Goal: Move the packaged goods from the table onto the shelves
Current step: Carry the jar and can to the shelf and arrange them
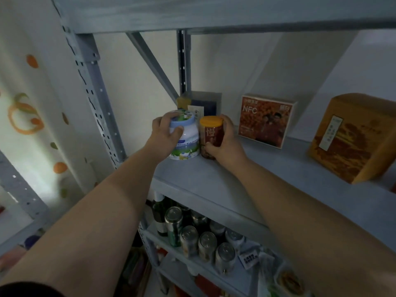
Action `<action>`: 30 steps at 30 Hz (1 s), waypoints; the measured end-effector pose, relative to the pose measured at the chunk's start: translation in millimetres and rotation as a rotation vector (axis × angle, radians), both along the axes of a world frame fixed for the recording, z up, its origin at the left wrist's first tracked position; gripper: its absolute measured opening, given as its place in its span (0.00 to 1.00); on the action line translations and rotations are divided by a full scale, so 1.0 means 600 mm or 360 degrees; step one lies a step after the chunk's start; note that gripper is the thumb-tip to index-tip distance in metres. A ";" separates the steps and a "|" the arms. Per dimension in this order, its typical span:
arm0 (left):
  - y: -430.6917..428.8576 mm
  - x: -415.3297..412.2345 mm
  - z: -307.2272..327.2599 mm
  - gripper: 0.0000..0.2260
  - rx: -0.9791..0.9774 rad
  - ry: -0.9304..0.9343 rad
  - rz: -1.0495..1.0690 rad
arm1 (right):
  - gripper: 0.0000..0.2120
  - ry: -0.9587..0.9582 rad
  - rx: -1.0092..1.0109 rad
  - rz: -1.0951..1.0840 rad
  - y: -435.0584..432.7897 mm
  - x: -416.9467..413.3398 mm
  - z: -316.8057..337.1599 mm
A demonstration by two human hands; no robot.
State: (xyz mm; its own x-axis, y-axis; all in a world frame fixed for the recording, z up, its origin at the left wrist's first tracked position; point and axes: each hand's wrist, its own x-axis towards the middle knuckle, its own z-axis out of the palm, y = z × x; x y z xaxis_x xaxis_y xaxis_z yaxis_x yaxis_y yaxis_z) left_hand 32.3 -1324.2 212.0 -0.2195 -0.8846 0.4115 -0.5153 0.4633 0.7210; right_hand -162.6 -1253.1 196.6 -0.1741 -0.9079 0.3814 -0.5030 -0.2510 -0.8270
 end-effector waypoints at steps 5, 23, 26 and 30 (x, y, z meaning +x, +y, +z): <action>-0.043 0.006 -0.013 0.22 -0.0047 0.0024 -0.0131 | 0.39 -0.0044 0.0096 -0.0063 -0.029 -0.008 -0.018; -0.108 0.004 -0.060 0.46 -0.0308 0.0092 -0.0217 | 0.37 0.0469 0.0201 -0.0388 -0.032 -0.012 -0.020; -0.103 0.006 -0.054 0.42 -0.0292 0.0150 -0.0229 | 0.35 0.0917 -0.0036 -0.0711 -0.018 -0.058 0.001; -0.120 0.000 0.002 0.28 -0.0608 0.0072 -0.0128 | 0.36 0.1234 -0.0041 -0.1192 -0.016 -0.156 0.060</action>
